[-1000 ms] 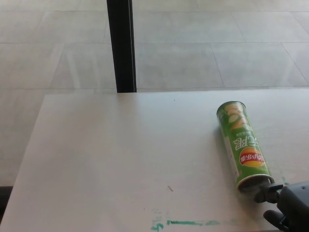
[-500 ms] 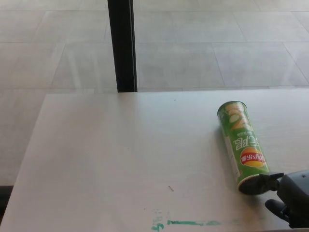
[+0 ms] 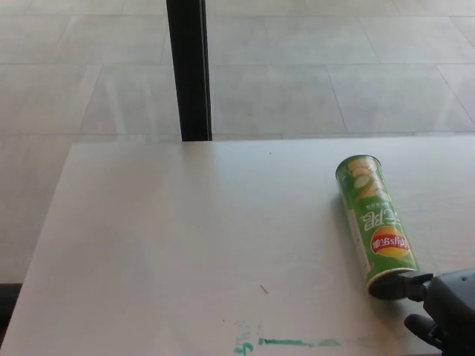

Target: Use the right hand as a fist to push the chips tray inside its container kept in the middle of the desk

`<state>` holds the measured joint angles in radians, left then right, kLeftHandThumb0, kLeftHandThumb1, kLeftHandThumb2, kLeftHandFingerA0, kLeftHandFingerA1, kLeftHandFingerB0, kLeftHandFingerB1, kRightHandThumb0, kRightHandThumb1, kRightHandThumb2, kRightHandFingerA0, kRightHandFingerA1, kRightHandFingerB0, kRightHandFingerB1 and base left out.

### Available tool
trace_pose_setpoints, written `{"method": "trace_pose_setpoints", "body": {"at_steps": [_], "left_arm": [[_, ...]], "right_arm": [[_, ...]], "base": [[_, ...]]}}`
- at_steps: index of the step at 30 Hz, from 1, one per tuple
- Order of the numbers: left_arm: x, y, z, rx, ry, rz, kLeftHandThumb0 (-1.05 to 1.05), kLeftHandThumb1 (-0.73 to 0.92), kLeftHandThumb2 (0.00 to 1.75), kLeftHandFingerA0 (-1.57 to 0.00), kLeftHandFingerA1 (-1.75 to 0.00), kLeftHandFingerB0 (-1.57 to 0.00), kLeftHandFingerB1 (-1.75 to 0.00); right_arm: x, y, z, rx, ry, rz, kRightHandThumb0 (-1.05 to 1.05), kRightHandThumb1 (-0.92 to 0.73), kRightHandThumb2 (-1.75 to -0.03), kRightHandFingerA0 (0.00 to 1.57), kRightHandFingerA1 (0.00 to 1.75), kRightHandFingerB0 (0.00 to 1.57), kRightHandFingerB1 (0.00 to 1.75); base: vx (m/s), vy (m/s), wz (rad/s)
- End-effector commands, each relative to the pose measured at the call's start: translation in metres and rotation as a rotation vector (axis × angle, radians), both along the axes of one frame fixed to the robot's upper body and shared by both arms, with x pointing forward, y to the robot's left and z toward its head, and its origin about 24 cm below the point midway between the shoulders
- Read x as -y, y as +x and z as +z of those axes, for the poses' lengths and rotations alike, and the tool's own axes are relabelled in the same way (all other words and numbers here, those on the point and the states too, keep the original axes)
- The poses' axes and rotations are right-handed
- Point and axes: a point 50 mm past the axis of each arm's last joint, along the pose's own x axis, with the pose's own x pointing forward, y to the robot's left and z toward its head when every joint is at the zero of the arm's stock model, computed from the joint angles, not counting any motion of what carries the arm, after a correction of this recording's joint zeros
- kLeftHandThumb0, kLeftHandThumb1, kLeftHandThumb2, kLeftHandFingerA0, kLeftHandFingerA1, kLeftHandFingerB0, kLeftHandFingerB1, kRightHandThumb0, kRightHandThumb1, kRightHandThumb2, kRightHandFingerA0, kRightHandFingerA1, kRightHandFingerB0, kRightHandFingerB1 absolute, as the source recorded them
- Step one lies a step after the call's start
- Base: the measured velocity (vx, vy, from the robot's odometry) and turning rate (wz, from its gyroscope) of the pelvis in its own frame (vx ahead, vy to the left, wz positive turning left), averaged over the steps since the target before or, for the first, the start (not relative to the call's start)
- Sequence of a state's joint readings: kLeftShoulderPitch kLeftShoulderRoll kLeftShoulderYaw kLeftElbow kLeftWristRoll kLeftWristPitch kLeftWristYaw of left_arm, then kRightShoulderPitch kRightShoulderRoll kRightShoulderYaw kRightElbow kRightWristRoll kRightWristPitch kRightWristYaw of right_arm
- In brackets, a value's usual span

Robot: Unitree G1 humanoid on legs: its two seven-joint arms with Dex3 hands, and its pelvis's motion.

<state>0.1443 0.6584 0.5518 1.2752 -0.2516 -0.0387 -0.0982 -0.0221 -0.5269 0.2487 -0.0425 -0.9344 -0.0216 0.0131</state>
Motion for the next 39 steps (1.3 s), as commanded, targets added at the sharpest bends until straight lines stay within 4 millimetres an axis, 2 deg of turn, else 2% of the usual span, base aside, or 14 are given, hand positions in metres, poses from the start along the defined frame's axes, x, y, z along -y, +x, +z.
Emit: {"method": "trace_pose_setpoints", "body": {"at_steps": [1, 3, 4, 9, 11, 12, 18, 19, 23, 25, 26, 29, 30, 39], "left_arm": [[-0.002, 0.001, 0.003, 0.0, 0.017, -0.019, -0.78, 0.58, 1.42, -0.69, -1.3, -0.36, -1.0], [-0.002, 0.001, 0.003, 0.03, 0.008, 0.02, -0.78, 0.56, 1.42, -0.68, -1.33, -0.33, -1.0], [-0.002, 0.001, 0.003, 0.018, 0.018, -0.006, -0.79, 0.59, 1.41, -0.67, -1.31, -0.31, -0.99], [-0.002, 0.0, 0.003, 0.018, 0.013, 0.002, -0.8, 0.58, 1.41, -0.77, -1.32, -0.33, -0.97], [-0.002, 0.0, 0.003, 0.019, 0.018, 0.006, -0.78, 0.58, 1.42, -0.82, -1.36, -0.37, -1.0], [-0.002, -0.001, 0.003, 0.008, 0.019, -0.003, -0.8, 0.59, 1.41, -0.8, -1.34, -0.34, -0.98], [-0.001, -0.002, 0.002, 0.006, 0.011, -0.005, -0.8, 0.58, 1.41, -0.77, -1.33, -0.35, -1.0], [-0.001, -0.002, 0.002, 0.003, 0.015, -0.005, -0.81, 0.52, 1.42, -0.74, -1.66, -0.26, -1.19], [0.0, -0.004, 0.001, -0.017, 0.017, -0.017, -0.79, 0.6, 1.4, -0.84, -1.36, -0.35, -0.98], [0.001, -0.007, -0.001, 0.012, 0.002, 0.007, -0.8, 0.58, 1.4, -0.65, -1.27, -0.33, -0.99], [0.001, -0.007, -0.002, -0.006, 0.001, 0.012, -0.78, 0.57, 1.41, -0.64, -1.25, -0.34, -0.98], [0.002, -0.008, -0.002, -0.025, 0.01, -0.016, -0.78, 0.59, 1.43, -0.65, -1.29, -0.33, -1.0], [0.003, -0.008, -0.003, -0.01, 0.0, -0.01, -0.78, 0.59, 1.44, -0.6, -1.28, -0.32, -1.0], [0.003, -0.012, -0.004, -0.021, 0.005, 0.019, -0.78, 0.58, 1.41, -0.69, -1.3, -0.34, -0.99]], "right_arm": [[0.007, -0.012, 0.002, -0.058, 0.034, 0.037, -0.49, -0.67, -1.06, 0.78, 0.96, 0.43, 0.59], [0.005, -0.02, 0.006, -0.114, 0.046, 0.061, -0.52, -0.7, -1.08, 0.76, 0.91, 0.47, 0.61], [0.004, -0.023, 0.009, -0.127, 0.05, 0.077, -0.55, -0.85, -0.65, 0.79, 0.97, 0.55, 0.46], [-0.003, -0.037, 0.026, -0.219, 0.123, 0.157, -0.57, -0.83, -0.65, 0.77, 1.19, 0.55, 0.47], [-0.007, -0.042, 0.036, -0.254, 0.134, 0.186, -0.56, -0.83, -0.65, 0.76, 1.16, 0.53, 0.46], [-0.008, -0.046, 0.045, -0.264, 0.162, 0.214, -0.51, -0.66, -1.05, 0.76, 0.94, 0.43, 0.6], [0.008, -0.047, 0.085, -0.194, 0.29, 0.193, -0.53, -0.67, -1.06, 0.76, 0.91, 0.4, 0.59], [0.02, -0.045, 0.101, -0.112, 0.359, 0.142, -0.49, -0.65, -1.04, 0.77, 0.87, 0.42, 0.6], [0.045, -0.042, 0.117, 0.024, 0.46, 0.042, -0.49, -0.64, -1.03, 0.78, 0.86, 0.43, 0.59], [0.08, -0.039, 0.118, 0.181, 0.526, -0.11, -0.56, -0.8, -0.64, 0.87, 0.87, 0.55, 0.46], [0.091, -0.04, 0.117, 0.218, 0.606, -0.156, -0.49, -0.62, -1.04, 0.81, 0.91, 0.45, 0.59], [0.127, -0.048, 0.11, 0.345, 0.839, -0.371, -0.49, -0.61, -1.02, 0.79, 0.9, 0.45, 0.59], [0.132, -0.05, 0.108, 0.371, 0.854, -0.401, -0.53, -0.77, -0.63, 0.86, 0.93, 0.55, 0.45], [0.207, -0.078, 0.064, 0.626, 0.938, -0.844, -0.63, -0.77, -0.63, 0.91, 1.01, 0.58, 0.45]], "base": [[0.0, 0.0, 0.0], [0.0, 0.0, 0.0], [0.0, 0.0, 0.0], [0.0, 0.0, 0.0], [0.0, 0.0, 0.0], [0.0, 0.0, 0.0], [0.0, 0.0, 0.0], [0.0, 0.0, 0.0], [0.0, 0.0, 0.0], [0.0, 0.0, 0.0], [0.0, 0.0, 0.0], [0.0, 0.0, 0.0], [0.0, 0.0, 0.0], [0.0, 0.0, 0.0]]}}
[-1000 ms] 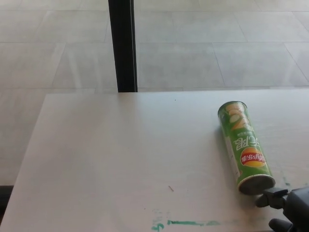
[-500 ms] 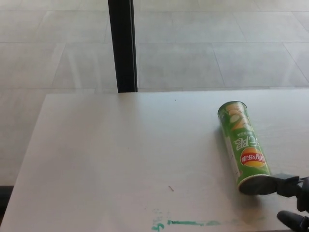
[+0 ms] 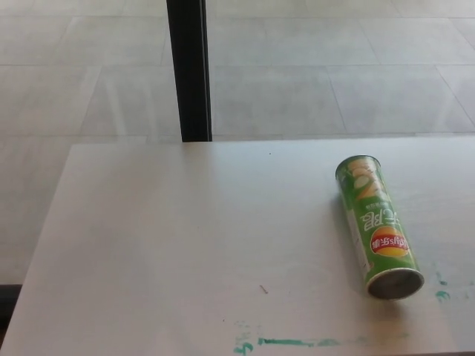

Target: Use the right hand as a fist to push the chips tray inside its container kept in the middle of the desk

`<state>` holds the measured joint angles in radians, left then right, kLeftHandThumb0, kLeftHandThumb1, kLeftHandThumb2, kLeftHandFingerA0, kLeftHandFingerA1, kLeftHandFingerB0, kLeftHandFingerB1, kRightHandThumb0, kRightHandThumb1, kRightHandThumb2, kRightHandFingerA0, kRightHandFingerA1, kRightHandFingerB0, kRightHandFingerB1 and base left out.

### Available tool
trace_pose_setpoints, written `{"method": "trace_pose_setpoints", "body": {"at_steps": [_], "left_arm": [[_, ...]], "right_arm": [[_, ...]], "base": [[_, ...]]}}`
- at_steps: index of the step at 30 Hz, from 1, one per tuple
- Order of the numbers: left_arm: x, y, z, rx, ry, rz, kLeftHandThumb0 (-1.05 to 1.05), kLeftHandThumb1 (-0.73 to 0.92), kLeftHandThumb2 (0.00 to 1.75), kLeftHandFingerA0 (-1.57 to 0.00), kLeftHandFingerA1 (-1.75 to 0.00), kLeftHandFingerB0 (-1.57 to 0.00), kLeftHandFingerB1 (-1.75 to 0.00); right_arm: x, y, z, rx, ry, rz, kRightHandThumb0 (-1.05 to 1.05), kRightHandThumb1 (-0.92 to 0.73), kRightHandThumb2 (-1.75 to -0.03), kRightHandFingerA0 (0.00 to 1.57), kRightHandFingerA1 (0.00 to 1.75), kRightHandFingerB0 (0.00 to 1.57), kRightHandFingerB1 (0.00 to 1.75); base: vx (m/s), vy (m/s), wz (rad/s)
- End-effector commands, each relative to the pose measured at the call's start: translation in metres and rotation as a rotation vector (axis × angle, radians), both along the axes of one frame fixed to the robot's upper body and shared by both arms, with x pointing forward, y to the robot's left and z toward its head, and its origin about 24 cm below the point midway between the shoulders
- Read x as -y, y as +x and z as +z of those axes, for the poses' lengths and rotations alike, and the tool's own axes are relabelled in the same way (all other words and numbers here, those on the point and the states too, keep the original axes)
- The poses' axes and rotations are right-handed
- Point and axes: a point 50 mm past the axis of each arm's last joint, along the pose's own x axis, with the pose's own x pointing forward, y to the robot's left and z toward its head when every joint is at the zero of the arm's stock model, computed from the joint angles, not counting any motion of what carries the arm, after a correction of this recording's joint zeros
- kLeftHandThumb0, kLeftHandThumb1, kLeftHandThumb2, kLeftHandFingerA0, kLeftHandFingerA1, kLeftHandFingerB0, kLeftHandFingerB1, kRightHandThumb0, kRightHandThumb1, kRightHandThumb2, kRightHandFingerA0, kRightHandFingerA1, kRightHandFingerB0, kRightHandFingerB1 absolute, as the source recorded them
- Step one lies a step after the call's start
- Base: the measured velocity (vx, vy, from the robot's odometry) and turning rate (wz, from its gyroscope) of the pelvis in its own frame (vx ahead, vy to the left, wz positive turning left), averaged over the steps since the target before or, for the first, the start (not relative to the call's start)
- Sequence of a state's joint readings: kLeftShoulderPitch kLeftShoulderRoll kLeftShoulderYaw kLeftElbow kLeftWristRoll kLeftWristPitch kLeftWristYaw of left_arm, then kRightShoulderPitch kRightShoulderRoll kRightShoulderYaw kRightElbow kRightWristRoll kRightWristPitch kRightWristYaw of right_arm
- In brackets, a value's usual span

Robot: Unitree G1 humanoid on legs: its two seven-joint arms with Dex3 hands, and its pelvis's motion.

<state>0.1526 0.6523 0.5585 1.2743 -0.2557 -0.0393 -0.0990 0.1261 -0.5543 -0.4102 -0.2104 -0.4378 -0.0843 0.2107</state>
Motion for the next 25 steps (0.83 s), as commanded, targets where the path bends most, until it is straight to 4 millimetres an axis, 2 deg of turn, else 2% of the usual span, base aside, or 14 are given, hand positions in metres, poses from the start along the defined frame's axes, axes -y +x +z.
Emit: {"method": "trace_pose_setpoints", "body": {"at_steps": [1, 5, 7, 11, 12, 13, 14, 15, 18, 19, 20, 22, 24, 25], "left_arm": [[0.002, -0.009, -0.003, -0.018, 0.008, 0.007, -0.78, 0.58, 1.42, -0.75, -1.34, -0.33, -0.99], [0.002, -0.011, -0.004, -0.03, 0.007, 0.021, -0.77, 0.57, 1.42, -0.77, -1.34, -0.4, -1.03], [0.002, -0.013, -0.003, -0.047, 0.007, 0.003, -0.78, 0.6, 1.43, -0.73, -1.3, -0.35, -0.99], [0.003, -0.014, -0.004, -0.037, 0.003, 0.013, -0.76, 0.59, 1.41, -0.69, -1.3, -0.34, -0.99], [0.003, -0.014, -0.004, -0.03, 0.002, 0.017, -0.79, 0.58, 1.39, -0.69, -1.28, -0.35, -0.98], [0.003, -0.014, -0.004, -0.025, 0.003, 0.028, -0.77, 0.58, 1.41, -0.7, -1.3, -0.39, -1.01], [0.003, -0.014, -0.004, -0.028, 0.0, 0.034, -0.77, 0.56, 1.4, -0.56, -1.54, -0.28, -1.18], [0.003, -0.014, -0.004, -0.029, -0.001, 0.038, -0.77, 0.56, 1.4, -0.56, -1.54, -0.28, -1.18], [0.003, -0.015, -0.004, -0.049, 0.008, 0.01, -0.78, 0.59, 1.4, -0.7, -1.27, -0.4, -1.0], [0.003, -0.015, -0.004, -0.051, 0.01, 0.006, -0.78, 0.57, 1.42, -0.69, -1.29, -0.38, -1.01], [0.003, -0.015, -0.004, -0.025, -0.002, 0.025, -0.76, 0.52, 1.42, -0.53, -1.58, -0.2, -1.18], [0.003, -0.016, -0.004, 0.0, -0.014, 0.04, -0.76, 0.52, 1.42, -0.53, -1.58, -0.2, -1.18], [0.003, -0.017, -0.004, -0.049, 0.004, 0.028, -0.77, 0.58, 1.4, -0.74, -1.3, -0.42, -1.02], [0.003, -0.017, -0.004, -0.049, 0.004, 0.028, -0.77, 0.58, 1.4, -0.74, -1.3, -0.42, -1.02]], "right_arm": [[0.109, -0.049, -0.038, 0.408, 0.552, -0.625, -0.62, -0.76, -0.63, 0.93, 1.0, 0.61, 0.45], [0.129, -0.066, -0.059, 0.457, 0.611, -0.809, -0.62, -0.77, -0.63, 0.93, 1.0, 0.63, 0.5], [0.143, -0.086, -0.077, 0.499, 0.663, -0.942, -0.64, -0.79, -0.64, 0.87, 1.19, 0.61, 0.65], [0.153, -0.1, -0.091, 0.598, 0.747, -1.076, -0.55, -0.73, -0.62, 0.93, 1.17, 0.62, 0.62], [0.156, -0.103, -0.098, 0.609, 0.748, -1.129, -0.56, -0.74, -0.62, 0.96, 1.0, 0.64, 0.61], [0.159, -0.108, -0.107, 0.628, 0.779, -1.199, -0.55, -0.76, -0.62, 0.92, 1.11, 0.61, 0.66], [0.159, -0.111, -0.112, 0.619, 0.793, -1.217, -0.56, -0.78, -0.63, 0.89, 1.12, 0.58, 0.68], [0.159, -0.112, -0.114, 0.612, 0.792, -1.224, -0.56, -0.78, -0.63, 0.89, 1.12, 0.58, 0.68], [0.155, -0.122, -0.131, 0.595, 0.877, -1.278, -0.58, -0.77, -0.64, 0.97, 1.2, 0.56, 0.73], [0.154, -0.124, -0.136, 0.62, 0.921, -1.294, -0.55, -0.72, -0.61, 0.97, 1.24, 0.63, 0.79], [0.153, -0.125, -0.141, 0.66, 0.986, -1.317, -0.59, -0.74, -0.64, 0.91, 1.27, 0.59, 0.92], [0.152, -0.127, -0.147, 0.622, 0.999, -1.344, -0.59, -0.74, -0.64, 0.91, 1.27, 0.59, 0.92], [0.149, -0.131, -0.155, 0.579, 0.979, -1.406, -0.62, -0.78, -0.64, 0.82, 1.25, 0.53, 0.89], [0.149, -0.131, -0.155, 0.579, 0.979, -1.406, -0.62, -0.78, -0.64, 0.82, 1.25, 0.53, 0.89]], "base": [[0.0, 0.0, 0.0], [0.0, 0.0, 0.0], [0.0, 0.0, 0.0], [0.0, 0.0, 0.0], [0.0, 0.0, 0.0], [0.0, 0.0, 0.0], [0.0, 0.0, 0.0], [0.0, 0.0, 0.0], [0.0, 0.0, 0.0], [0.0, 0.0, 0.0], [0.0, 0.0, 0.0], [0.0, 0.0, 0.0], [0.0, 0.0, 0.0], [0.0, 0.0, 0.0]]}}
